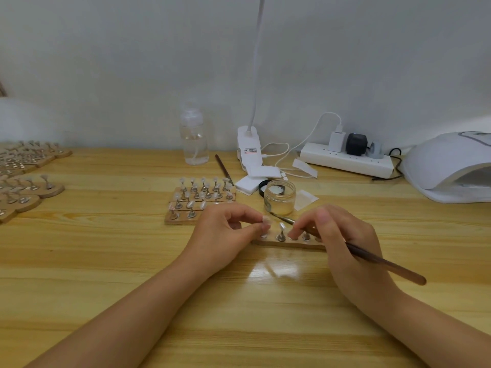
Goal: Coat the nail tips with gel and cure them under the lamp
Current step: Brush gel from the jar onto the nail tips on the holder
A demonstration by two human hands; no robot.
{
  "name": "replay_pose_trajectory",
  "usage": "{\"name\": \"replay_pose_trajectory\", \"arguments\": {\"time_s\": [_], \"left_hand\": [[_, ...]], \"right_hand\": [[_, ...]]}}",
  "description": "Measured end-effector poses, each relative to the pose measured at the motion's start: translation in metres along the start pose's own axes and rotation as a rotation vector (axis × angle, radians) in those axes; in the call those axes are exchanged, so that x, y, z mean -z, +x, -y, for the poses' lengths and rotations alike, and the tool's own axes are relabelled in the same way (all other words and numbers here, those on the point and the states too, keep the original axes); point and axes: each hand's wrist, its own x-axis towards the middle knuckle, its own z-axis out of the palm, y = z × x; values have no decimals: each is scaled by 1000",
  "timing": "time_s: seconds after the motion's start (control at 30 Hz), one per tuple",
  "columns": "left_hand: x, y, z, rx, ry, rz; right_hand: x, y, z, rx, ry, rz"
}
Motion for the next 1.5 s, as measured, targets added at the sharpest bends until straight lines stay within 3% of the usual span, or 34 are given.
{"name": "replay_pose_trajectory", "arguments": {"time_s": [0.13, 0.27, 0.47, 0.6, 0.83, 0.97, 1.17, 1.5], "left_hand": [[0, 0, 0, 16, 40, -7], [0, 0, 0, 24, 29, 8], [1, 1, 4, 3, 38, 8], [1, 1, 5, -10, 25, 8], [1, 1, 6, -19, 40, 12], [0, 0, 6, -28, 18, -12], [-1, 0, 2, -37, -51, -6], [1, 1, 5, -72, 27, 89]], "right_hand": [[-2, 0, -1, 12, -61, 24], [0, -2, -1, 0, 58, -15], [-1, 1, -1, -15, -52, 44], [0, -2, 0, -26, 77, -16], [-2, 2, 2, -21, -63, 51], [0, -2, 3, -39, 54, 15], [1, 4, 4, -28, -50, -90], [-3, 8, 1, -70, -180, 94]]}}
